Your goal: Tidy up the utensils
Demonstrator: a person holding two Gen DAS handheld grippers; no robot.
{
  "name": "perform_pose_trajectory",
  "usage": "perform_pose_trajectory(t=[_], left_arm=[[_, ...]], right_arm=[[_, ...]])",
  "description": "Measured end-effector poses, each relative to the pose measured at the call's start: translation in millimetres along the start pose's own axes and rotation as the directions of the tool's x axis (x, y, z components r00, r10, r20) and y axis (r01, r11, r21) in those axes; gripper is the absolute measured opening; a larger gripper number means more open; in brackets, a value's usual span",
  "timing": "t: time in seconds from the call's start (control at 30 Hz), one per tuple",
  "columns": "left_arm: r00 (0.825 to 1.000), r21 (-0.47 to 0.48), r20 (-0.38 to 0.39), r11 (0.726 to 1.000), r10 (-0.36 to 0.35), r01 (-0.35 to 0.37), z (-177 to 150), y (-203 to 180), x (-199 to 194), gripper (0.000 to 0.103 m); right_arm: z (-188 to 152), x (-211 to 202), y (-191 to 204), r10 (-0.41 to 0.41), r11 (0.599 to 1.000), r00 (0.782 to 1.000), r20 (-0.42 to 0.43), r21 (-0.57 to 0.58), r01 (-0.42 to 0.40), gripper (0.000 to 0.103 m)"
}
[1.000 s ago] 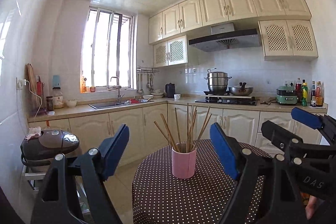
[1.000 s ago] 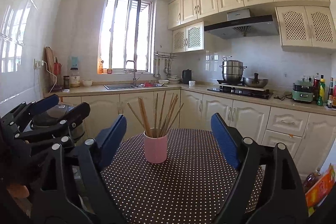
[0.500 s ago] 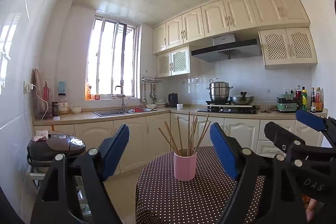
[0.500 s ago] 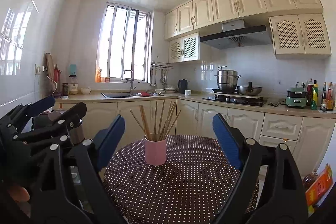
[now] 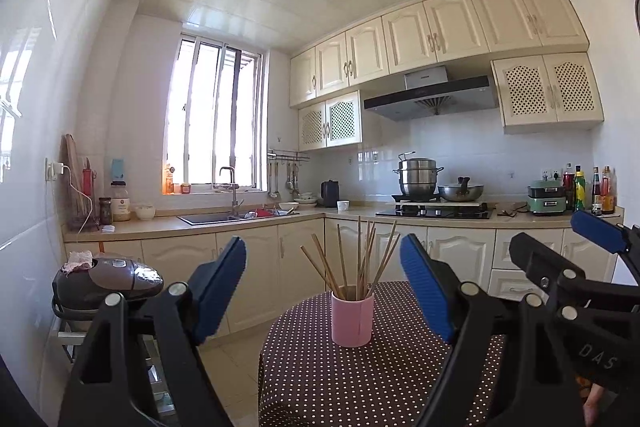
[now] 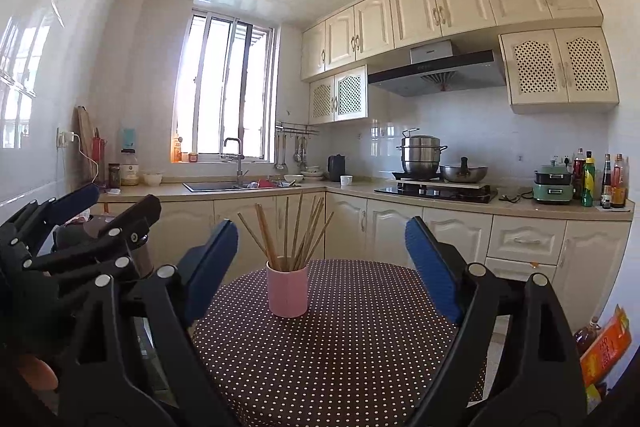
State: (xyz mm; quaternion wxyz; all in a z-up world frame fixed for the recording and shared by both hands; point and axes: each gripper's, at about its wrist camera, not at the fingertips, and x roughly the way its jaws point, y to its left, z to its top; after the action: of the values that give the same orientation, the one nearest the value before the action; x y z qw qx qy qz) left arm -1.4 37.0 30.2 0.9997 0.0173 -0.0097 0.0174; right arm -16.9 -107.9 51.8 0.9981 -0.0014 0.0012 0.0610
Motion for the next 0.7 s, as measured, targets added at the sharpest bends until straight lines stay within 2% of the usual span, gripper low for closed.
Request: perform_pose_trajectory(t=[0.7], left_arm=[[1.0, 0.011, -0.009, 1.0, 0.006, -0.006, -3.5, -1.1, -2.0, 0.078]], right_arm=[[-4.7, -1.0, -1.6, 0.0, 1.0, 1.0, -0.018, 0.014, 0.001, 0.085]])
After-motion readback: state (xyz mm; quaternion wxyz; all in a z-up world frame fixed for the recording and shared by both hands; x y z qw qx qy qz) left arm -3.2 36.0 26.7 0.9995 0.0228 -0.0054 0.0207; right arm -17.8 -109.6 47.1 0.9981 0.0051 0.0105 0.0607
